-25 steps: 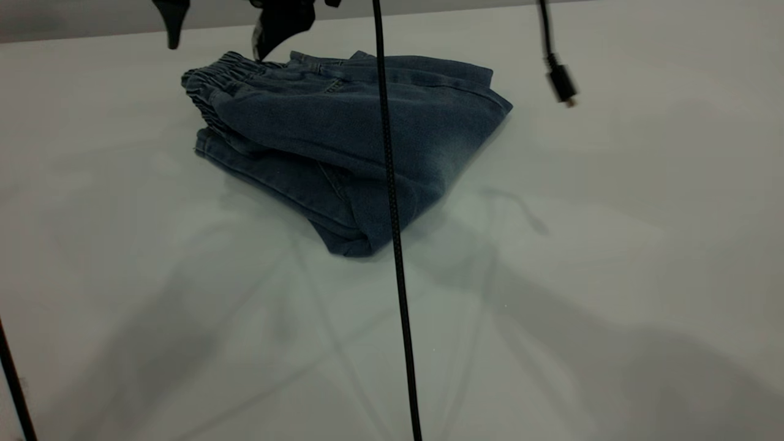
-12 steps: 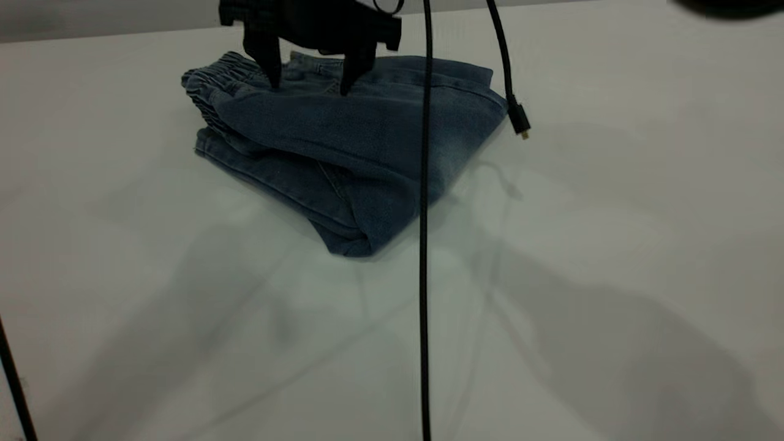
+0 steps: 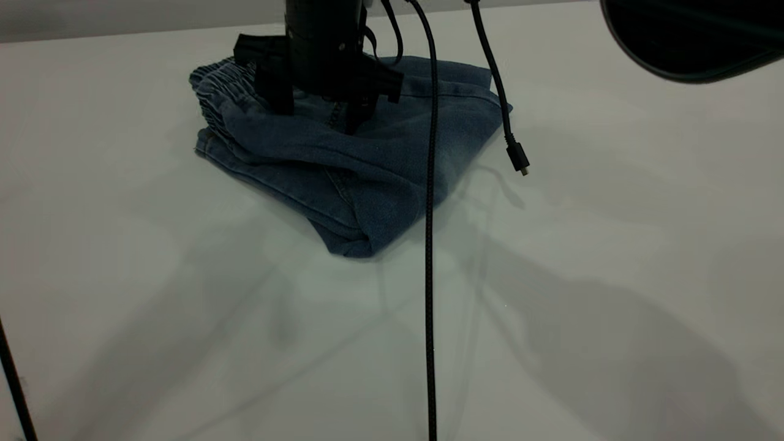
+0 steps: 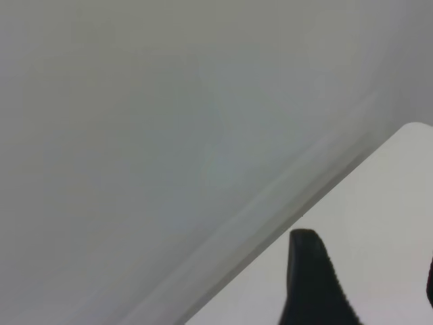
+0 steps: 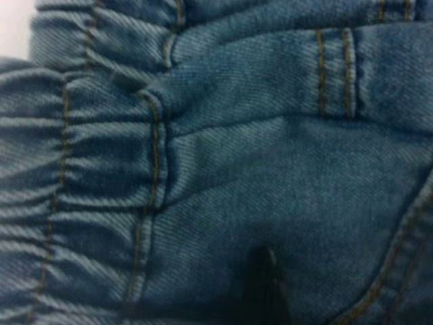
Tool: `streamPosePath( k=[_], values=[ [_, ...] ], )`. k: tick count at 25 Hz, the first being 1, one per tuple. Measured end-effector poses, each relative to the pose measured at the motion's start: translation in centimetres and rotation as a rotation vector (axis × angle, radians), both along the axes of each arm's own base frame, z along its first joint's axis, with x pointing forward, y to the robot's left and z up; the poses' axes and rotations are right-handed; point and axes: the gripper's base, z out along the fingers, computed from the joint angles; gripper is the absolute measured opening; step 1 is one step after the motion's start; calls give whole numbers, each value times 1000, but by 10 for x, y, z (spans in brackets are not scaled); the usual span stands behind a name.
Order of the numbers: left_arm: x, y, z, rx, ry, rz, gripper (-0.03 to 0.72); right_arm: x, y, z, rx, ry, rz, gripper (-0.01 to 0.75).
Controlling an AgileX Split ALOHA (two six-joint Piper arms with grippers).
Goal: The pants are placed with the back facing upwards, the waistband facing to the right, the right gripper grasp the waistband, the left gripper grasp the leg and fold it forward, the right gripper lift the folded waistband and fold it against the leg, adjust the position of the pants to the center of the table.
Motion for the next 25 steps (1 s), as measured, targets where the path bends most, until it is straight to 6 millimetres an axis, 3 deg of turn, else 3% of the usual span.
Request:
streamPosePath(
  k=[13, 25],
  values=[
    [0, 0, 0, 0, -3, -1, 379, -24, 20, -3, -54, 63, 375, 495],
    [0, 0, 0, -1, -6, -1, 379, -36, 12, -6, -197, 130, 744, 495]
  ],
)
